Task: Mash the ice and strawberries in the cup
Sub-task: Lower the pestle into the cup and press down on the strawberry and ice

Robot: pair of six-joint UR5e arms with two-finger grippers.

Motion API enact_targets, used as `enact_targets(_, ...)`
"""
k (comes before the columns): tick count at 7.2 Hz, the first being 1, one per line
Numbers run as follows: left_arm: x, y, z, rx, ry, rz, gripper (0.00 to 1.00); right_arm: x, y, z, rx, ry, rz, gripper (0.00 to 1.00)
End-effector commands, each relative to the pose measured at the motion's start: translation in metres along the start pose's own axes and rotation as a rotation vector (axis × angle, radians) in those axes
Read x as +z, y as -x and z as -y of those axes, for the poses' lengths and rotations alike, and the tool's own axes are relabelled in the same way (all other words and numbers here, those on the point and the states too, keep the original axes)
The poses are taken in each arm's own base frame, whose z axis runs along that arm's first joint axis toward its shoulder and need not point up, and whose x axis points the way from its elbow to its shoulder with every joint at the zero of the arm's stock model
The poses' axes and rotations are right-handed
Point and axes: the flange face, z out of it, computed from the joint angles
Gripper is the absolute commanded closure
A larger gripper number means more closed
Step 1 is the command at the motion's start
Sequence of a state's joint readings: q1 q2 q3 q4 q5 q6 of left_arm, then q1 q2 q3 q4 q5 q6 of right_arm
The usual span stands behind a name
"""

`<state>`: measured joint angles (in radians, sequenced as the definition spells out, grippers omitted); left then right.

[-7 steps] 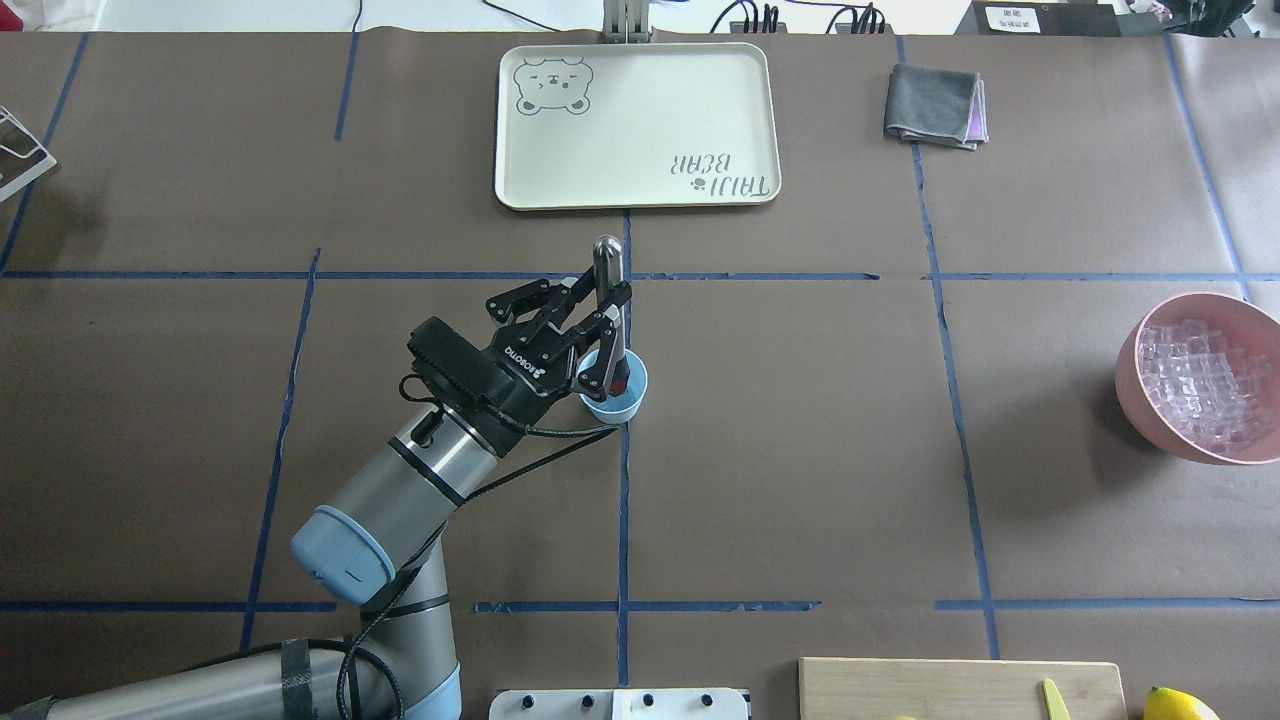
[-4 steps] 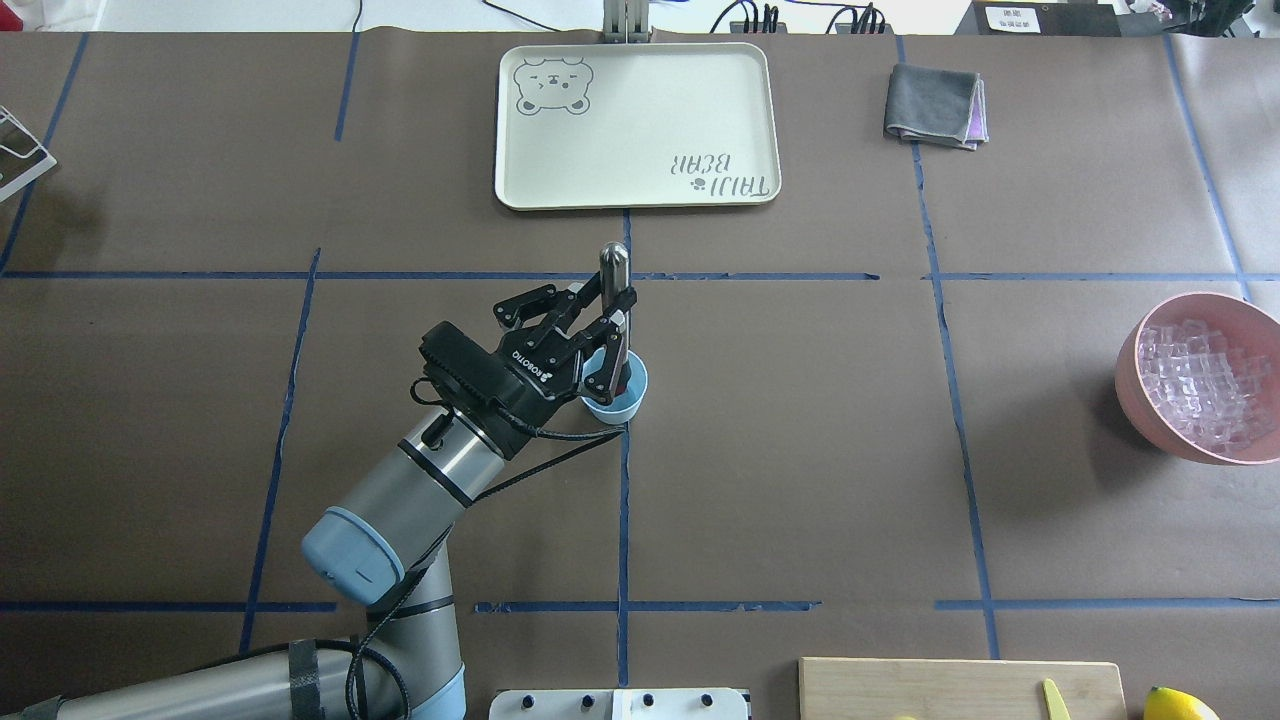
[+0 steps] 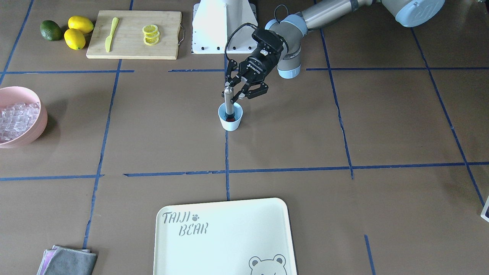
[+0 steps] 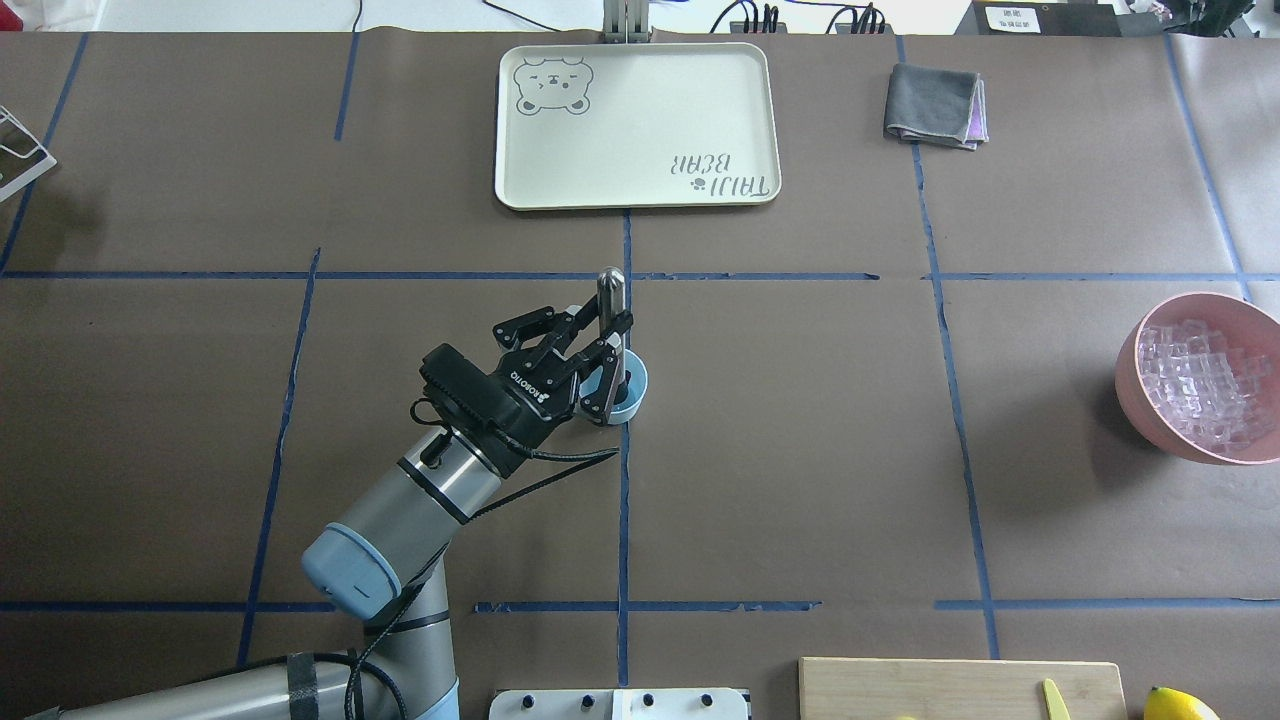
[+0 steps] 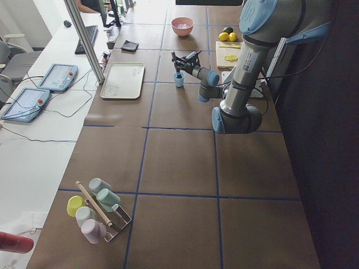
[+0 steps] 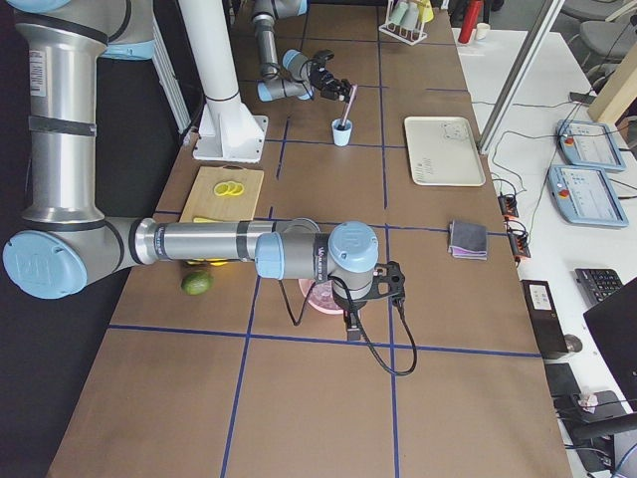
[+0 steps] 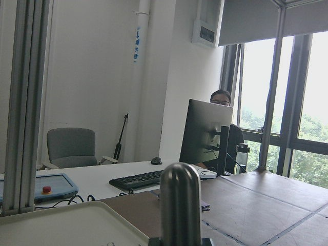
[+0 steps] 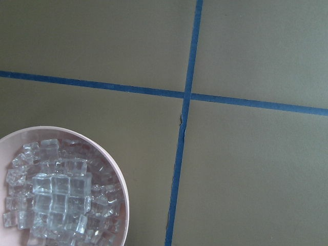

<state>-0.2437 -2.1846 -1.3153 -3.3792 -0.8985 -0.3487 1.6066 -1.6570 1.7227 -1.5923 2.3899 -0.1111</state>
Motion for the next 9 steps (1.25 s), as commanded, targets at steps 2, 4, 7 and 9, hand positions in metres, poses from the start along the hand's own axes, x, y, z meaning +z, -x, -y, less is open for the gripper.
enact_targets(2, -0.001, 0.0, -0.001, 0.0, 0.001, -0.001, 1.0, 0.0, 0.0, 0.0, 0.001, -0.001, 0.0, 0.0)
enact_targets(4, 0.003, 0.003, 0.015, -0.01, -0.026, -0.001, 1.0, 0.002, -0.002, -0.001, 0.004, 0.003, 0.0, 0.0)
enact_targets(7, -0.001, 0.031, 0.091, -0.016, -0.105, -0.039, 1.0, 0.005, -0.005, -0.002, 0.01, 0.011, -0.002, 0.0)
enact_targets(9, 0.01, 0.046, 0.124, -0.104, -0.09, -0.075, 1.0, 0.008, -0.008, -0.003, 0.015, 0.011, 0.004, 0.0)
